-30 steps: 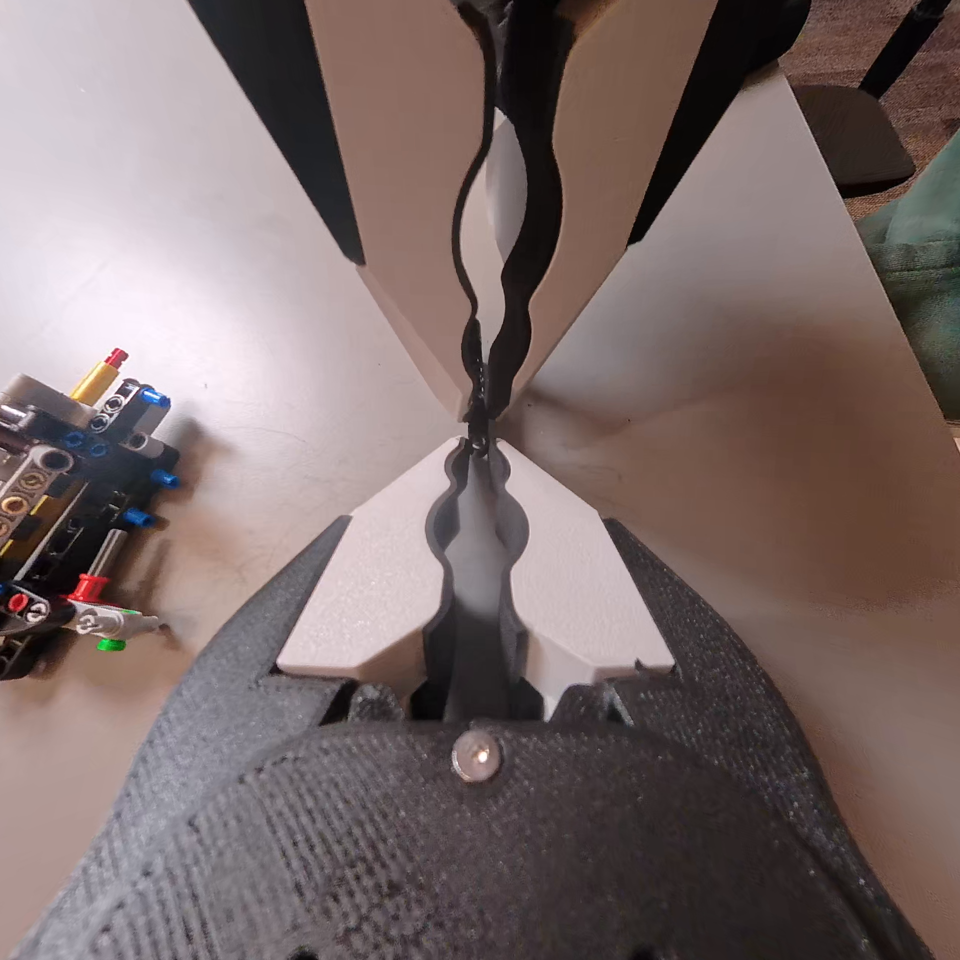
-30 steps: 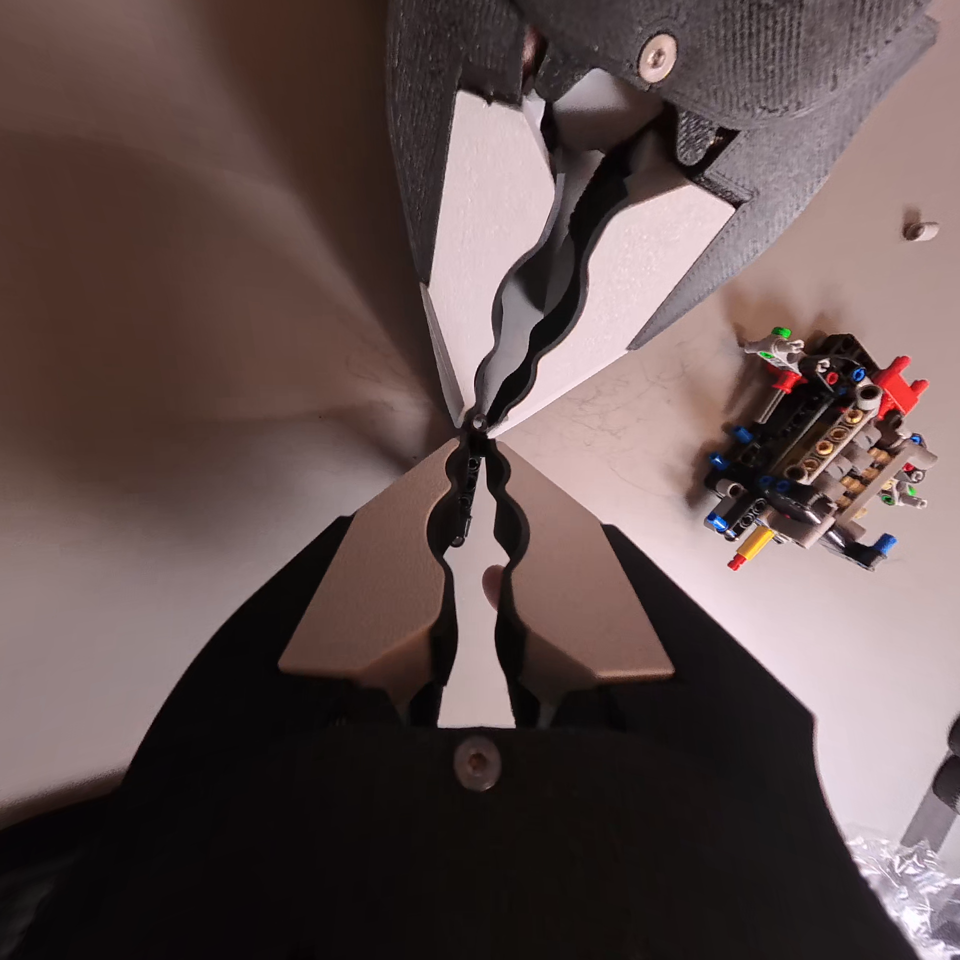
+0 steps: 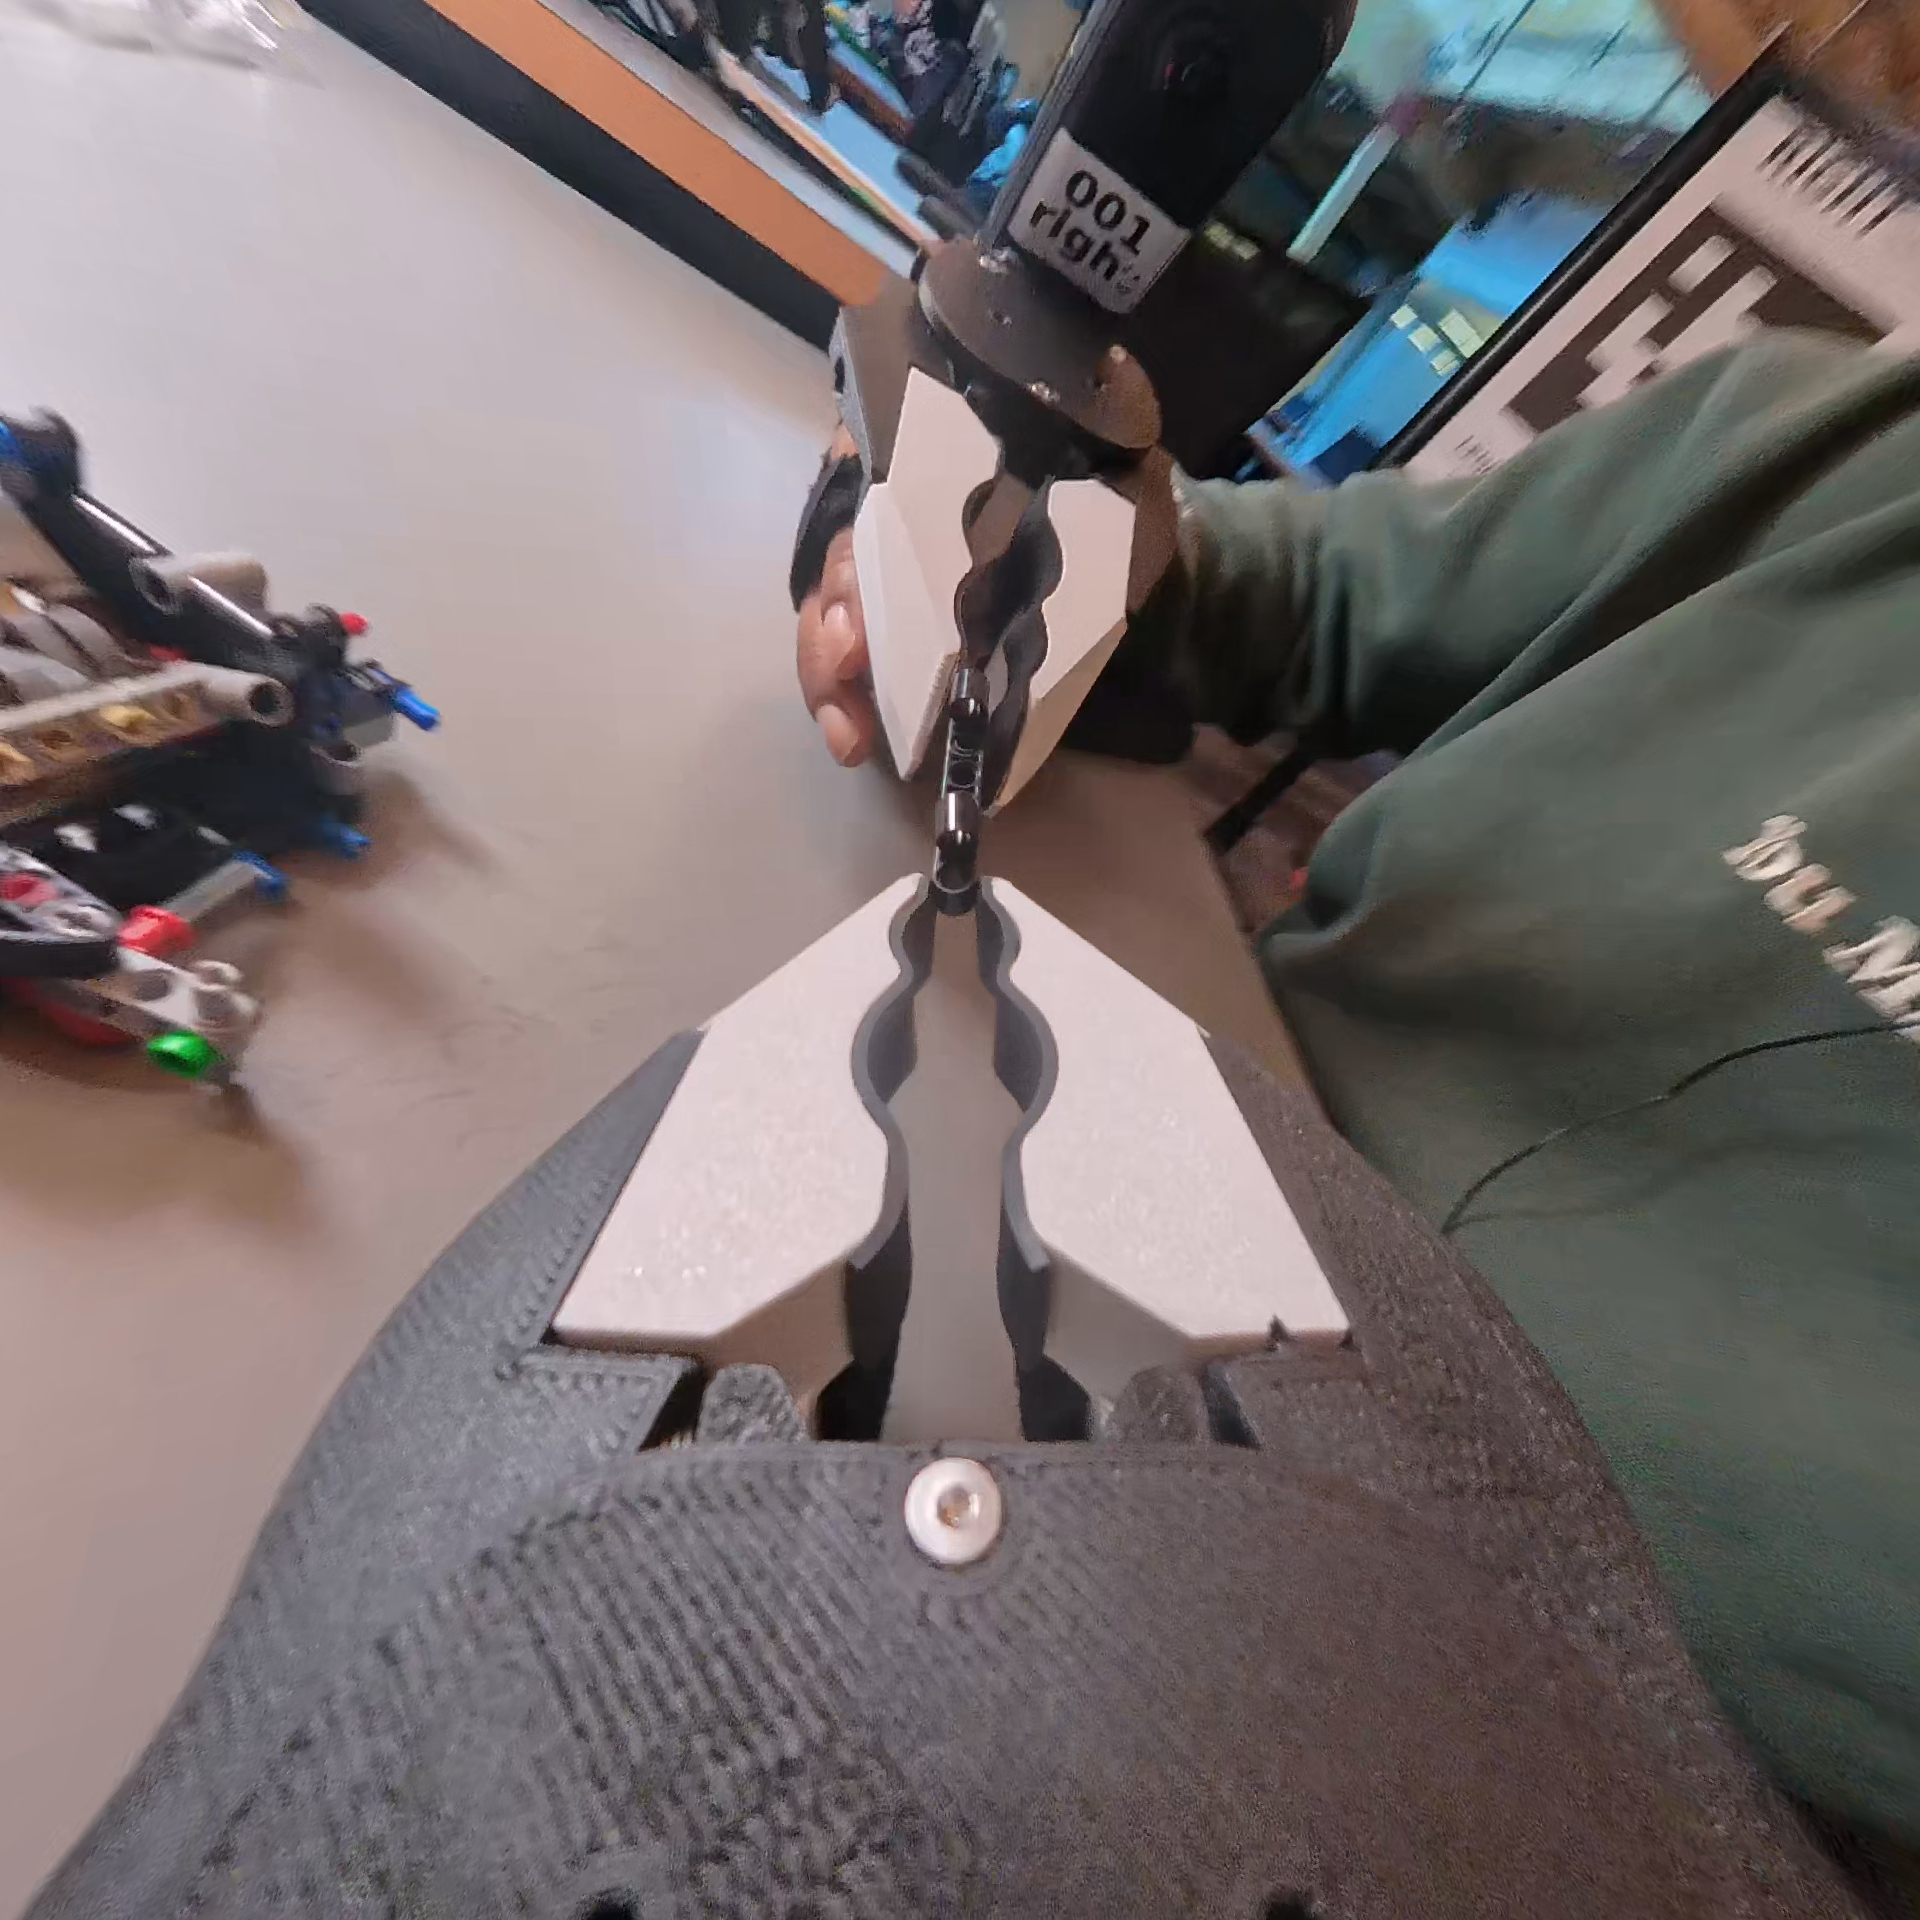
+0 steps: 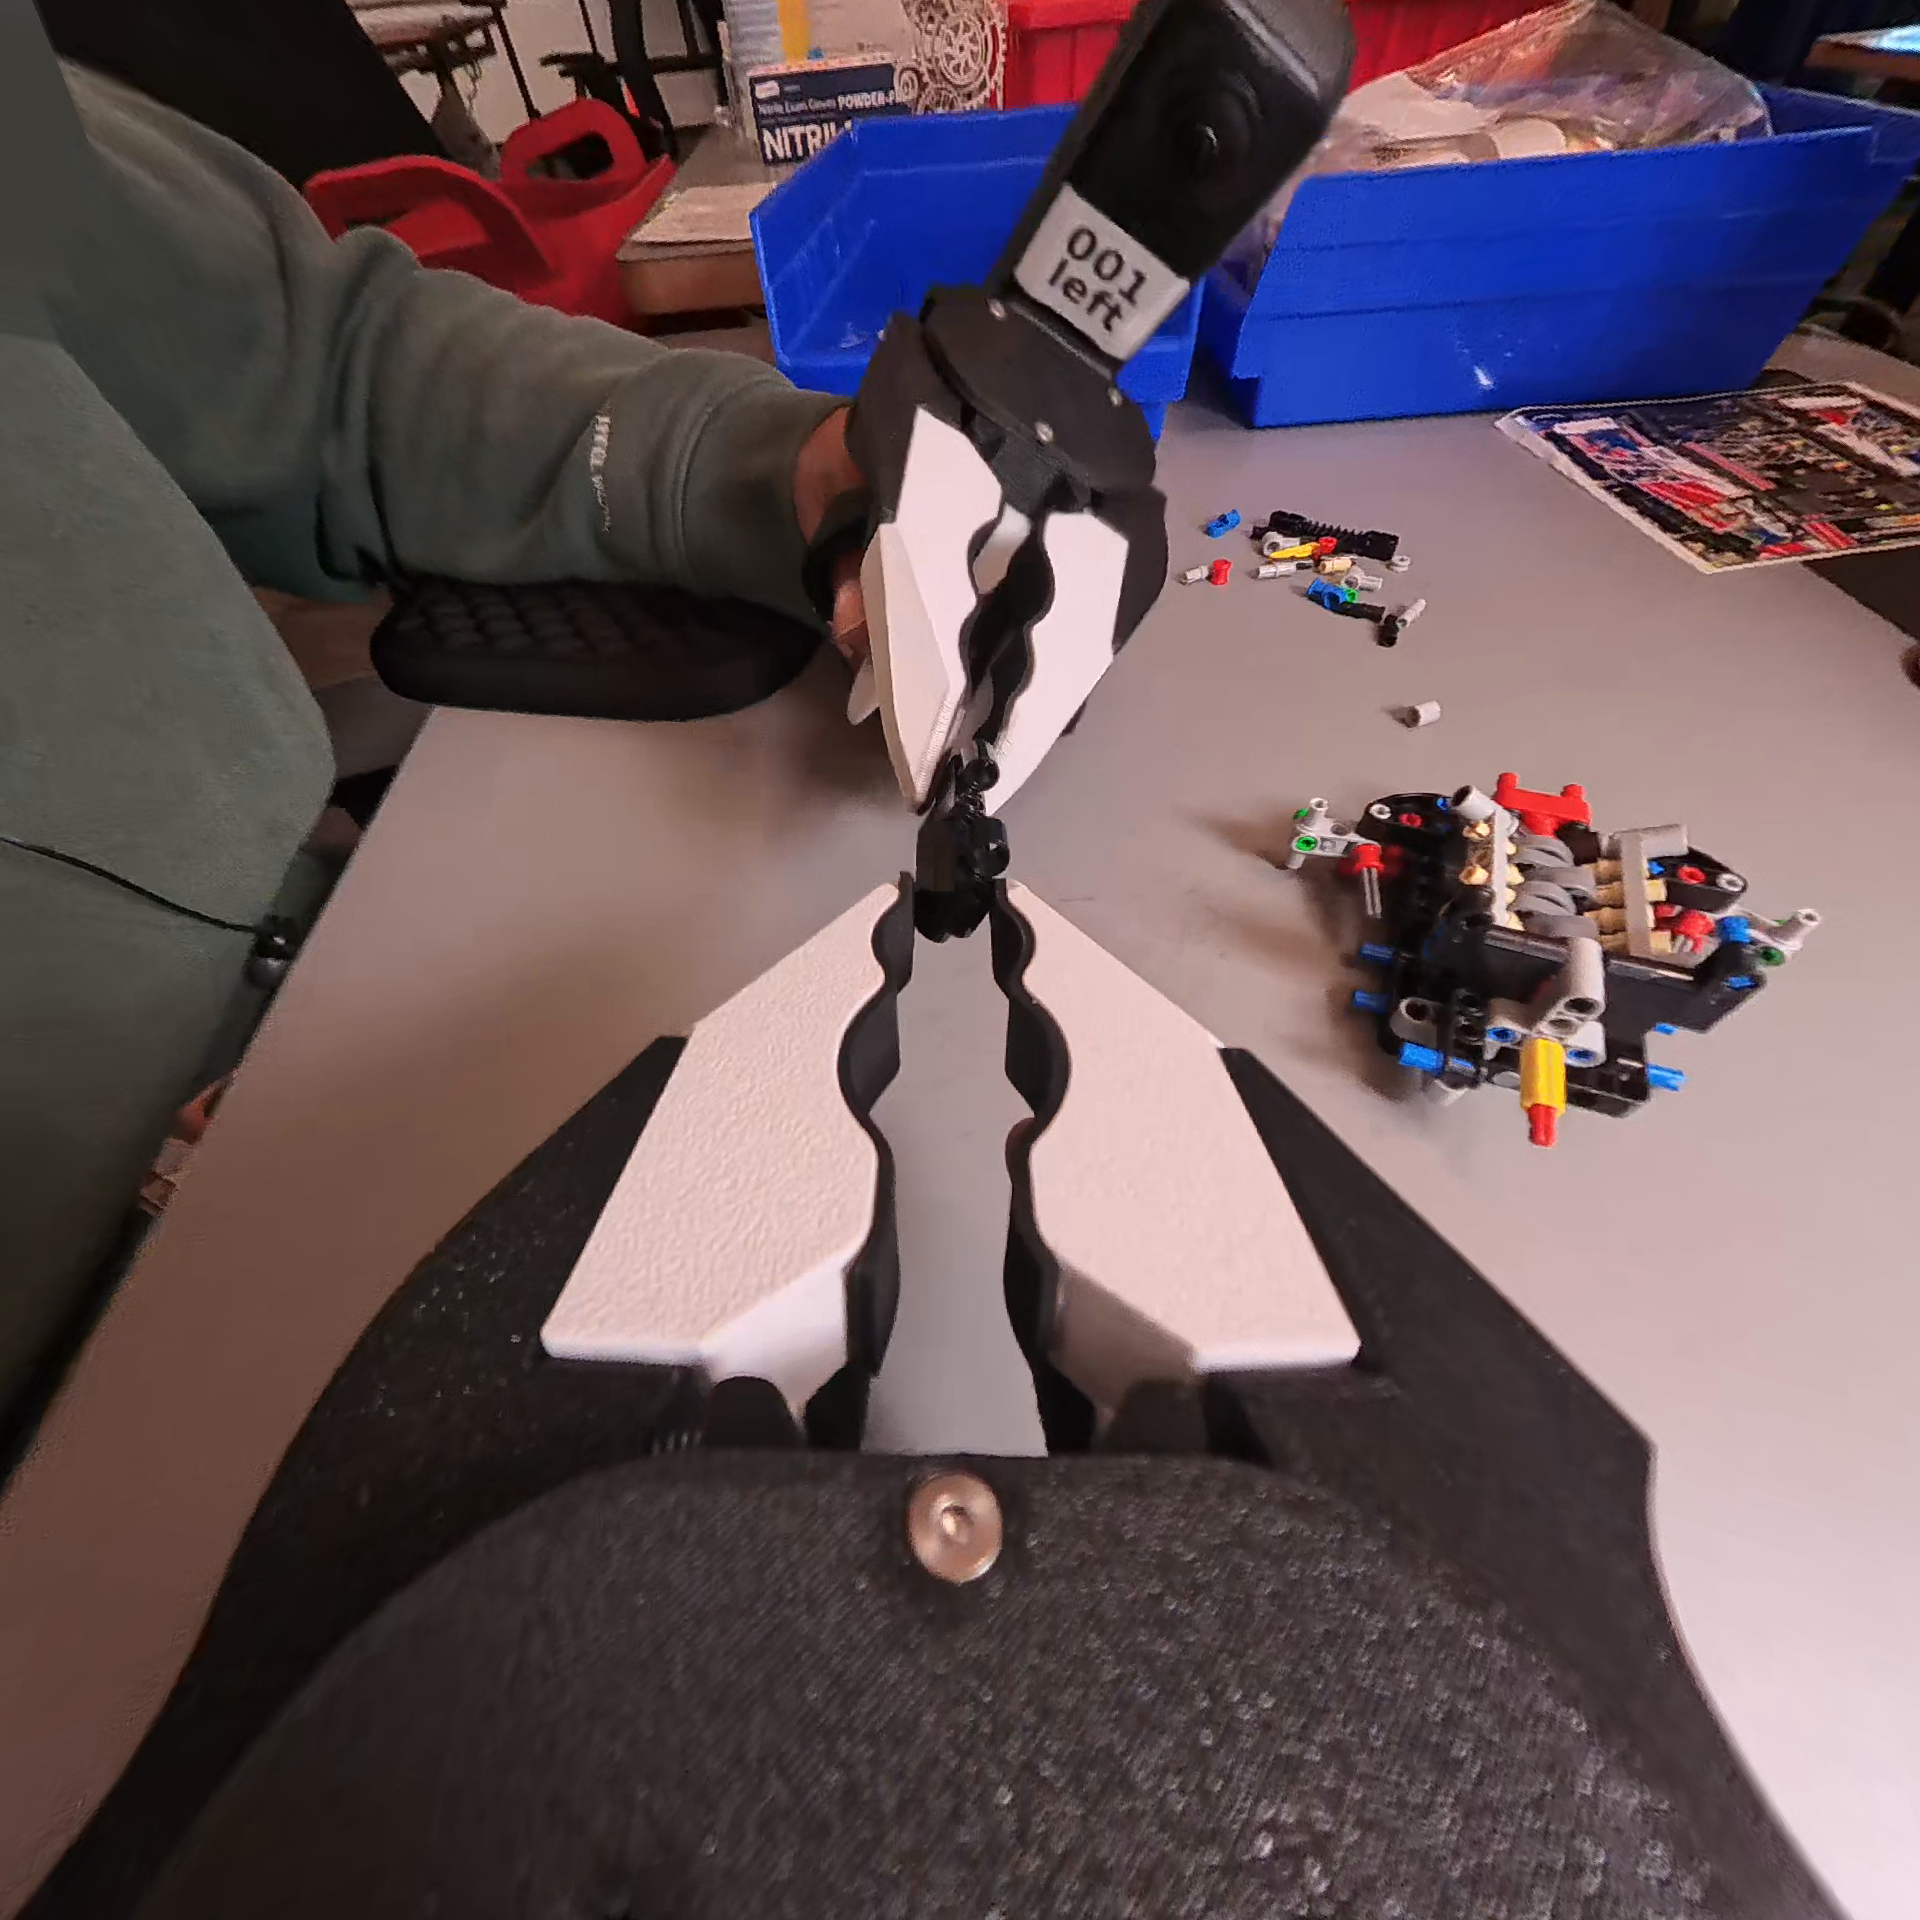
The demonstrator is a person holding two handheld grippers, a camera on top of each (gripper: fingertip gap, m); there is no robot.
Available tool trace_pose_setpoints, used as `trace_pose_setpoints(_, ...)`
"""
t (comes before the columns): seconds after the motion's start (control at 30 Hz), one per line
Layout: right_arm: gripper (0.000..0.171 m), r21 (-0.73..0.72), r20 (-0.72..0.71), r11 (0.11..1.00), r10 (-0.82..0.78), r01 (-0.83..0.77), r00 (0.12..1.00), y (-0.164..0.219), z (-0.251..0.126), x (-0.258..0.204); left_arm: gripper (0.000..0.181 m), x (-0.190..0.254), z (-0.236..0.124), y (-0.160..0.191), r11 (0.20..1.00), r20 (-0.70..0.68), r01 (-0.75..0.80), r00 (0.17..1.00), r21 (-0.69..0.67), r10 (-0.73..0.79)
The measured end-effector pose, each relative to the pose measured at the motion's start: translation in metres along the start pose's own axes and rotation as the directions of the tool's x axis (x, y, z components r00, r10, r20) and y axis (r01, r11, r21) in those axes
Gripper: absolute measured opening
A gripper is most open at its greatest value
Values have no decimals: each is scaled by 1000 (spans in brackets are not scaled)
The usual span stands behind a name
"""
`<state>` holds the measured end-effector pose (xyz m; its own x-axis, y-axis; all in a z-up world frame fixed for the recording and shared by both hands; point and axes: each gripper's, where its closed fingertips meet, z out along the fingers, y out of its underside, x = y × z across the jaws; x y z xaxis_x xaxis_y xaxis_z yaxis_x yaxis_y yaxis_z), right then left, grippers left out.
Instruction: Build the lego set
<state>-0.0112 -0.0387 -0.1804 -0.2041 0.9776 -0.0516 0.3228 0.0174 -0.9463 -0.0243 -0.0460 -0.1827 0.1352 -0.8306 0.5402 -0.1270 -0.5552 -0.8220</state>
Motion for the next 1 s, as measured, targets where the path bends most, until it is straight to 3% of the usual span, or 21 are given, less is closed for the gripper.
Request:
trace_pose_setpoints(0.23,6,-5,-84,977,-212,213,974,5,3,10,7,-10,-1,-4,950,207,-303,928,-72,311)
trace_pose_setpoints(0.43,7,-53,-152,928,-371,368,916,8,1,10,7,-8,1,-6,801,294,-568,745,-189,598)
trace_pose_setpoints(0.6,12,-35,-175,914,-405,405,898,1,-3,9,7,-10,-1,-7,765,309,-608,701,-210,642)
trace_pose_setpoints(0.9,5,-41,-159,907,-420,420,893,2,-3,3,7,-10,3,-1,761,294,-606,702,-231,649)
trace_pose_setpoints(1.0,6,-34,-152,912,-409,409,900,1,-3,2,14,-6,3,-5,747,303,-629,684,-218,664)
